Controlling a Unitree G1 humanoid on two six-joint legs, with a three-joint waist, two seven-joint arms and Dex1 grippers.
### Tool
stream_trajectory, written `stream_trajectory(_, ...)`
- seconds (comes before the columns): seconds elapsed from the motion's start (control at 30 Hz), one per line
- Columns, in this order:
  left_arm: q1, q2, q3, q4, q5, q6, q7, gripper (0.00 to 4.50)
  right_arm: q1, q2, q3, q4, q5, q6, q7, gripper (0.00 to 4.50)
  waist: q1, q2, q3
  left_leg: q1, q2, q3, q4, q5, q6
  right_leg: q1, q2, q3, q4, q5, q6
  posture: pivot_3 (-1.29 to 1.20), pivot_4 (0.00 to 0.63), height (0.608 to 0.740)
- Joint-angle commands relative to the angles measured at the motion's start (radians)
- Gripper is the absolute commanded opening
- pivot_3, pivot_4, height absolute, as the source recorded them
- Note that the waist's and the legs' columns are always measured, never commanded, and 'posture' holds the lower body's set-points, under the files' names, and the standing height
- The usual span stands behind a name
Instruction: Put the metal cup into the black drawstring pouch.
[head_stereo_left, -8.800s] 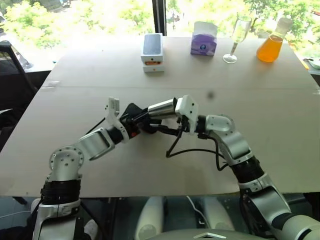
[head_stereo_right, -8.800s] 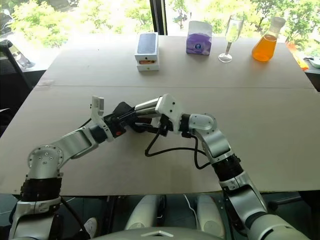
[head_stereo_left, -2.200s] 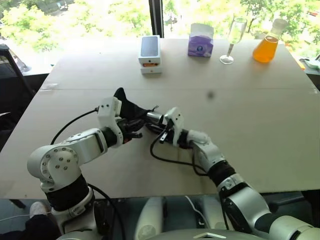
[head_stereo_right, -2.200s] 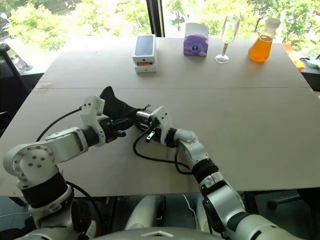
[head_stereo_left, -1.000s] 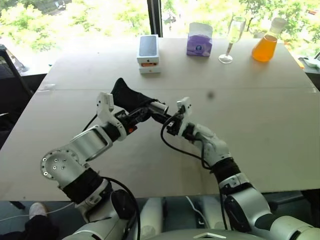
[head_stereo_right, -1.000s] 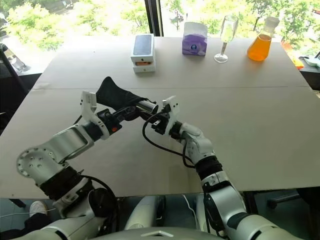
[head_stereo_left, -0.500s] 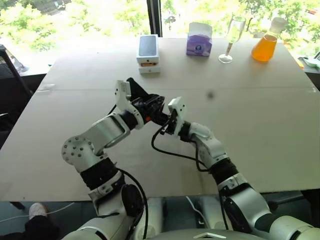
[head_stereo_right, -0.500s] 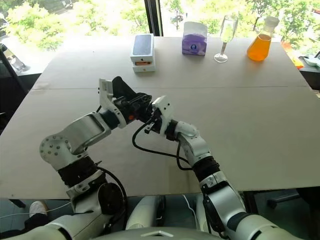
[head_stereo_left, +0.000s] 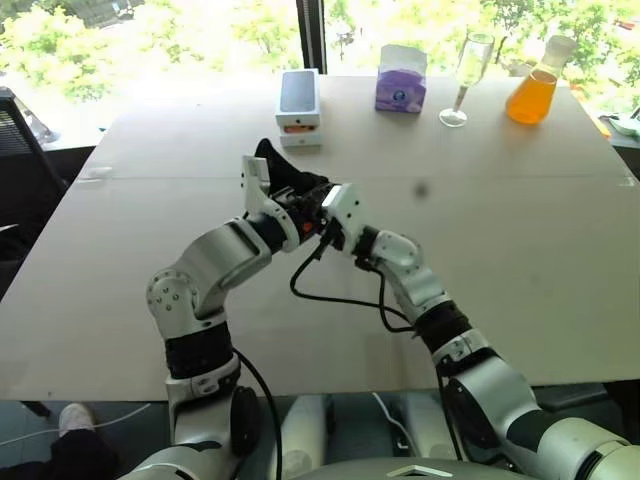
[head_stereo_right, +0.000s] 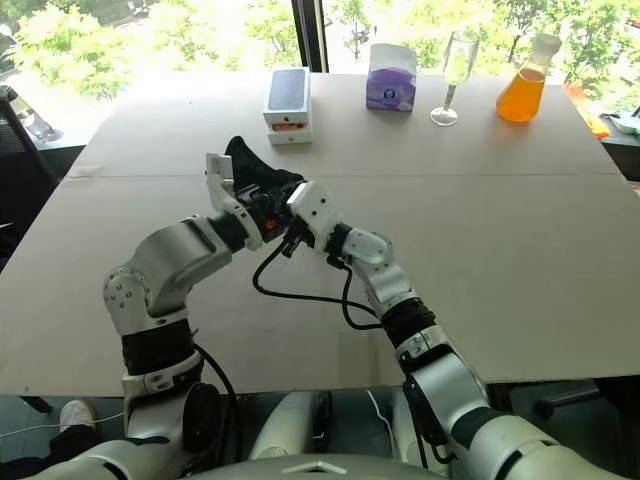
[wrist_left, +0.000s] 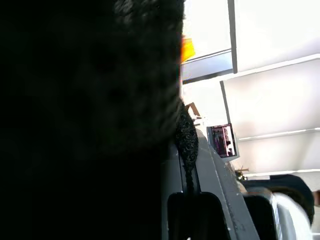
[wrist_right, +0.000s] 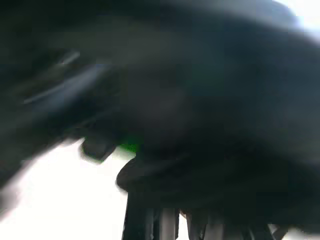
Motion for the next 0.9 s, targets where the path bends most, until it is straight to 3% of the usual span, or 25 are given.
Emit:
stream_trajectory(0.03,-0.002,0.029,-0.094,-0.041,-0.069,-0.038,-0.01,0.0,-0.054,0.057,0.006,-0.071,0.04,0.031,0.024,0.16,0.002,0.0,0.0,0.0,0.0,0.0,0.0,0.0,0.0,0.0,0.0,0.0,0.0,0.0,0.0,0.0,0.15,0.74)
stream_trajectory(0.13,-0.027,0.052,-0.121,-0.018,-0.067,-0.073,-0.031,0.0,-0.036,0.024,0.096,-0.073,-0.053,-0.035,0.063,0.16,0.002,0.0,0.0,0.0,0.0,0.0,0.0,0.0,0.0,0.0,0.002,0.0,0.0,0.0,0.0,0.0,0.15,0.74)
stream_trajectory(0.27,-0.091,0.036,-0.141,0.04,-0.027,-0.121,-0.055,0.0,-0.055,-0.055,0.226,0.007,-0.29,-0.19,0.009,0.16,0.012,0.001,0.0,0.0,-0.001,0.0,0.0,0.0,0.0,0.0,0.002,0.0,0.0,0.0,0.0,0.0,0.15,0.74)
stream_trajectory(0.33,-0.093,0.024,-0.139,0.043,-0.042,-0.146,-0.045,0.0,-0.059,-0.061,0.215,0.029,-0.297,-0.205,-0.003,0.16,0.014,0.0,0.0,0.0,-0.001,0.0,0.001,0.0,0.0,0.0,0.002,0.0,-0.001,0.0,0.0,0.0,0.15,0.74)
stream_trajectory(0.43,-0.053,0.019,-0.155,0.011,-0.076,-0.158,-0.022,0.0,-0.054,-0.013,0.104,0.017,-0.162,-0.098,-0.005,0.16,0.013,0.0,0.0,-0.001,-0.001,0.0,0.0,0.0,0.0,0.0,0.002,0.0,-0.001,0.0,0.0,0.0,0.15,0.74)
stream_trajectory(0.6,-0.046,0.018,-0.181,0.035,-0.037,-0.169,-0.04,0.0,-0.061,-0.12,0.26,0.053,-0.372,-0.245,0.031,0.16,0.013,0.0,0.001,-0.001,0.0,0.0,0.0,0.0,0.0,0.001,0.002,0.0,-0.003,0.0,0.0,0.0,0.15,0.74)
stream_trajectory(0.8,-0.022,0.069,-0.169,0.056,-0.005,-0.149,-0.053,0.0,-0.046,-0.205,0.271,0.017,-0.414,-0.18,0.078,0.16,0.014,0.0,0.001,-0.001,-0.001,0.0,0.0,0.0,0.0,0.001,0.002,-0.001,-0.003,0.0,0.0,0.0,0.15,0.74)
stream_trajectory(0.83,-0.013,0.075,-0.171,0.055,0.0,-0.146,-0.057,0.0,-0.042,-0.216,0.266,0.003,-0.406,-0.167,0.089,0.74,0.014,0.0,0.001,-0.001,-0.001,0.0,0.0,0.0,0.0,0.001,0.002,0.0,-0.003,0.0,0.0,0.0,0.15,0.74)
stream_trajectory(0.9,0.0,0.081,-0.172,0.055,0.009,-0.148,-0.066,0.0,-0.033,-0.241,0.266,-0.035,-0.406,-0.148,0.107,1.38,0.014,0.0,0.001,-0.001,-0.001,0.0,0.0,0.0,0.0,0.001,0.002,-0.001,-0.004,0.0,0.0,0.0,0.15,0.74)
